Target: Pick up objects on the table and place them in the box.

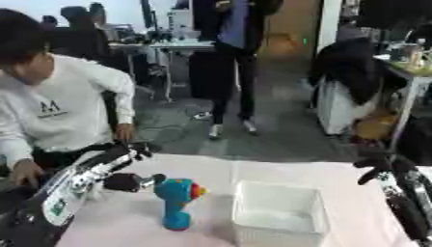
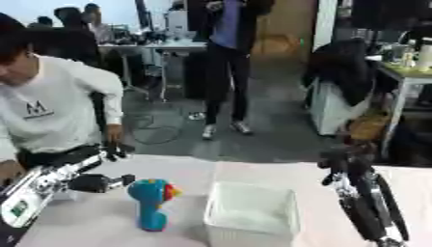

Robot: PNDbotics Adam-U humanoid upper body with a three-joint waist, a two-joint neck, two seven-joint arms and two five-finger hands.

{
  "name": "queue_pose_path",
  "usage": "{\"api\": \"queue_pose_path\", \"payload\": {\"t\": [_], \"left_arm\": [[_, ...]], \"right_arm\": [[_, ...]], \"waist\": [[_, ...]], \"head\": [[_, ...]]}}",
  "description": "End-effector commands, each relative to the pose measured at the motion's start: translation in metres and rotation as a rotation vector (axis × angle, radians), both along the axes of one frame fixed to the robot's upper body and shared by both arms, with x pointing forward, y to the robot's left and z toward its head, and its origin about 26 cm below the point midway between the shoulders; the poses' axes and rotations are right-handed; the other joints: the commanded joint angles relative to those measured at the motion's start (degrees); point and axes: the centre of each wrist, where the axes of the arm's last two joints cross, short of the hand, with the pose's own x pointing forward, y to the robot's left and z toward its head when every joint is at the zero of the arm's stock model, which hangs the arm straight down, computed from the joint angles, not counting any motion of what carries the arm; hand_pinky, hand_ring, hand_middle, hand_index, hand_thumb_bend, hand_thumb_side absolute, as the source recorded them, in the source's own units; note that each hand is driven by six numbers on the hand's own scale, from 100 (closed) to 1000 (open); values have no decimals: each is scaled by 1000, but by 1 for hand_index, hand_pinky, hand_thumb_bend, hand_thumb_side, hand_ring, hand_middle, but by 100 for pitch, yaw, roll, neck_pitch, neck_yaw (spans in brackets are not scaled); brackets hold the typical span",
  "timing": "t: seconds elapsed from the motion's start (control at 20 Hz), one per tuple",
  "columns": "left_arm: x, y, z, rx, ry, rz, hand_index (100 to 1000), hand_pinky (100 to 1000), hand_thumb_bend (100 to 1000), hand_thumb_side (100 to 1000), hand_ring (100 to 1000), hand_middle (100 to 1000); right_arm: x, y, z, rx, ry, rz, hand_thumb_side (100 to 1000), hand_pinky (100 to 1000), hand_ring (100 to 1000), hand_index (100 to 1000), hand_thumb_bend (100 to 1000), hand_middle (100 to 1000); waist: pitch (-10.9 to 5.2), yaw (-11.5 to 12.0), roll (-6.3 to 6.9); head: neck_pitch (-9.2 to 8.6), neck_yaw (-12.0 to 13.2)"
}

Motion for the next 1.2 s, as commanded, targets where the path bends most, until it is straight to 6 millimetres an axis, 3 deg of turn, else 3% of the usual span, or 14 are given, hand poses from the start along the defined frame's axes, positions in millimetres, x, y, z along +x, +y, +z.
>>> {"api": "queue_pose_path", "payload": {"t": [0.05,0.75,1.2], "left_arm": [[3,6,19,9,-41,5,969,823,886,696,852,919],[3,7,20,9,-31,-16,969,829,886,688,855,921],[7,17,41,134,45,-110,976,853,897,627,869,923]], "right_arm": [[0,0,9,9,-31,2,756,462,640,725,100,671],[-5,4,19,24,-60,22,749,465,641,725,100,671],[-4,3,16,14,-50,17,753,463,641,725,100,671]], "waist": [[-59,-11,11],[-75,-17,9],[-61,-8,13]], "head": [[-32,-57],[-63,-11],[62,189]]}}
